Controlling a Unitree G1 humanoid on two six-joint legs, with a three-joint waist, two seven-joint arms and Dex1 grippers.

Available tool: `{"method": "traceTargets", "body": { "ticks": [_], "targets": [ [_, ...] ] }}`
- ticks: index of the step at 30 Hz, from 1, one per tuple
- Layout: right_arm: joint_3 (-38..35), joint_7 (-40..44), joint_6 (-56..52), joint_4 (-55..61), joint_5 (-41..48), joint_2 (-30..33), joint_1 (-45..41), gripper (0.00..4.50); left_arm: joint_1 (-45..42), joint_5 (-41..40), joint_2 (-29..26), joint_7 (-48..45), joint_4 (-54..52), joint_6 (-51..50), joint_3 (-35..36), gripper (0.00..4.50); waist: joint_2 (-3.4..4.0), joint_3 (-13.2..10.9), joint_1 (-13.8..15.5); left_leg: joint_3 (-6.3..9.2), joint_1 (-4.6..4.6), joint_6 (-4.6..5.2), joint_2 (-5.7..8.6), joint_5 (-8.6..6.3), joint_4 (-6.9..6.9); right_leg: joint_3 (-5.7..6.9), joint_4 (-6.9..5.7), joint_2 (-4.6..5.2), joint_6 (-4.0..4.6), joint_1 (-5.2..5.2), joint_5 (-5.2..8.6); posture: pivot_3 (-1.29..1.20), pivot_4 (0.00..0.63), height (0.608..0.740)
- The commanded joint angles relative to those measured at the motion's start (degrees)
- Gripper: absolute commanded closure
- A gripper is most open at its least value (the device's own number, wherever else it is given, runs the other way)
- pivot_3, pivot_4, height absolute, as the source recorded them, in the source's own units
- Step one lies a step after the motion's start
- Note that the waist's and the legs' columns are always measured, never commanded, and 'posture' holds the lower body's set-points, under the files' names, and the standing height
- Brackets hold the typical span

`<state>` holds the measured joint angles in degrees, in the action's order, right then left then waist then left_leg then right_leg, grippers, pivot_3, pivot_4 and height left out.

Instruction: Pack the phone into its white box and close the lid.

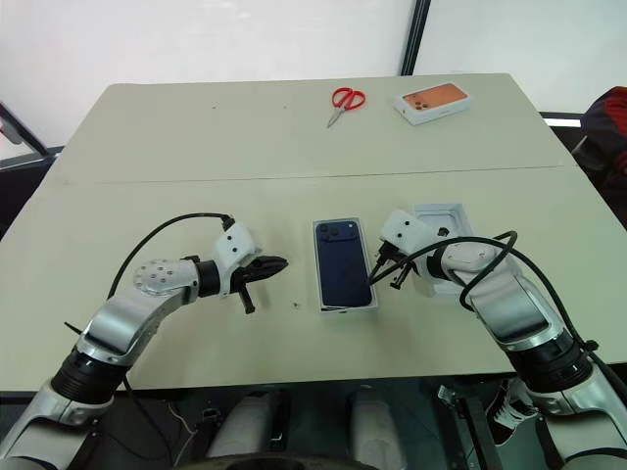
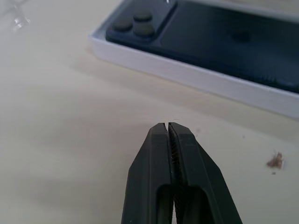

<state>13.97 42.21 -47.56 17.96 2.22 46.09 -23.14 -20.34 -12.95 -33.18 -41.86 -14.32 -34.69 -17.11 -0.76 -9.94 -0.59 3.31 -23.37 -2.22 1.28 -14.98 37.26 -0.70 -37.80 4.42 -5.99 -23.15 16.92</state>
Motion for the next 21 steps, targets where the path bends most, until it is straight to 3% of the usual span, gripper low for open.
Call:
{"method": "traceTargets", "body": {
  "ticks": [1,11,21],
  "targets": [
    [0.86,0.44,1.19,1.48,-0.95,0.22,-0.77,4.5,-4.32,1.57,0.26,-1.32,-0.35,-4.71,-2.88,4.47,0.0,0.0,0.06,0.0,0.0,0.0,0.02,0.0,0.01,0.0,-0.02,0.0,-0.01,0.0,0.0,0.0,0.15,0.74],
    [1.57,3.72,0.97,5.05,-0.33,1.24,0.54,4.5,-10.37,1.78,7.23,-2.35,3.01,-7.97,-7.57,4.47,0.0,0.0,-0.07,0.01,0.0,0.0,0.04,0.0,0.07,-0.02,-0.12,0.02,-0.09,-0.01,0.05,0.0,0.15,0.74],
    [-1.76,4.75,1.49,5.4,-0.19,5.45,3.27,4.5,-15.53,3.37,17.53,-1.75,10.56,-6.1,-10.44,4.47,0.0,0.0,1.32,0.01,-0.02,0.04,0.14,-0.02,0.22,-0.02,-0.14,0.11,-0.13,0.06,0.08,0.0,0.15,0.74]
  ]
}}
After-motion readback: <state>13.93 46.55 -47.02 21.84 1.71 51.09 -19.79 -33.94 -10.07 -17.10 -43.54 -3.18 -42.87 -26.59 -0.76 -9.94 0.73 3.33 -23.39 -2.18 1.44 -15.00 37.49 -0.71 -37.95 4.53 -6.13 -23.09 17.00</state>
